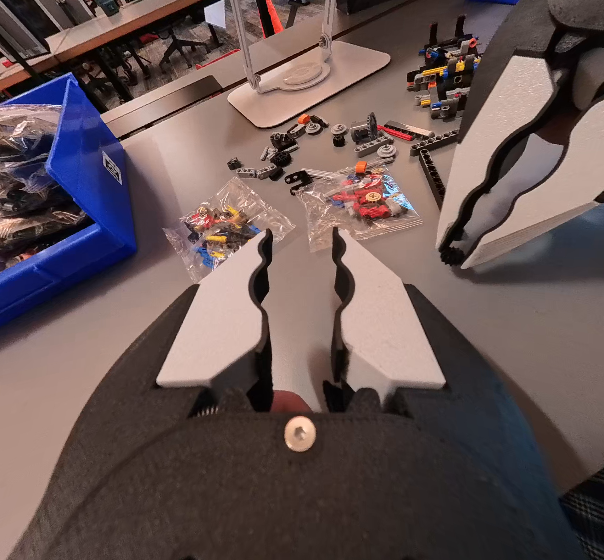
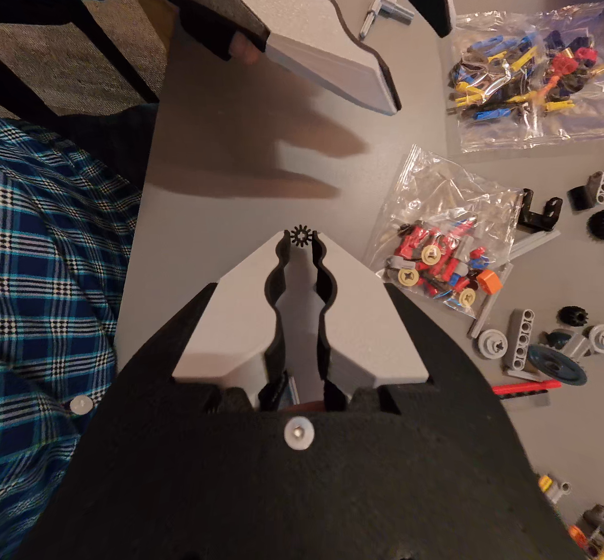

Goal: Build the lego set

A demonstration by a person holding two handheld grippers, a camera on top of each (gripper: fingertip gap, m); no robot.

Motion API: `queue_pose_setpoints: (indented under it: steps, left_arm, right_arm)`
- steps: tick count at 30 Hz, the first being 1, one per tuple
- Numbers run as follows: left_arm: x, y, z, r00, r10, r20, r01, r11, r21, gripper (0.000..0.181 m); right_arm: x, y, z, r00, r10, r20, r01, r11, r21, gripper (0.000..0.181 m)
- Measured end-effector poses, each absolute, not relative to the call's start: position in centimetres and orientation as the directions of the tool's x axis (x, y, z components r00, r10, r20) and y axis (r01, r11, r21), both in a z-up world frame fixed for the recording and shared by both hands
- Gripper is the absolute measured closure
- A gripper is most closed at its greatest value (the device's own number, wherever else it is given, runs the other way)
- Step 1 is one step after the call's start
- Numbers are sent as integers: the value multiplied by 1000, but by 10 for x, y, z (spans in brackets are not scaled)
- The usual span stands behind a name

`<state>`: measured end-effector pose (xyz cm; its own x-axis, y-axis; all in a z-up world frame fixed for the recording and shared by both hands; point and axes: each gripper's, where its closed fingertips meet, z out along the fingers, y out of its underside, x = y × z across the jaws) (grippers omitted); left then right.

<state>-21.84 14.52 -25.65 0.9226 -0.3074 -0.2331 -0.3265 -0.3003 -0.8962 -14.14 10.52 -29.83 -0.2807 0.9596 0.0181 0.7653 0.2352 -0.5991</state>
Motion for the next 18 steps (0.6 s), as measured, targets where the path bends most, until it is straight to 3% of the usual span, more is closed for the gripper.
queue_pose_setpoints:
  steps: [18]
  left_arm:
    - [-242, 145, -241, 947, -209, -244, -296, -271, -916, 148]
  right_arm:
    - [-156, 92, -311, -323, 946, 27, 770, 279, -574, 171]
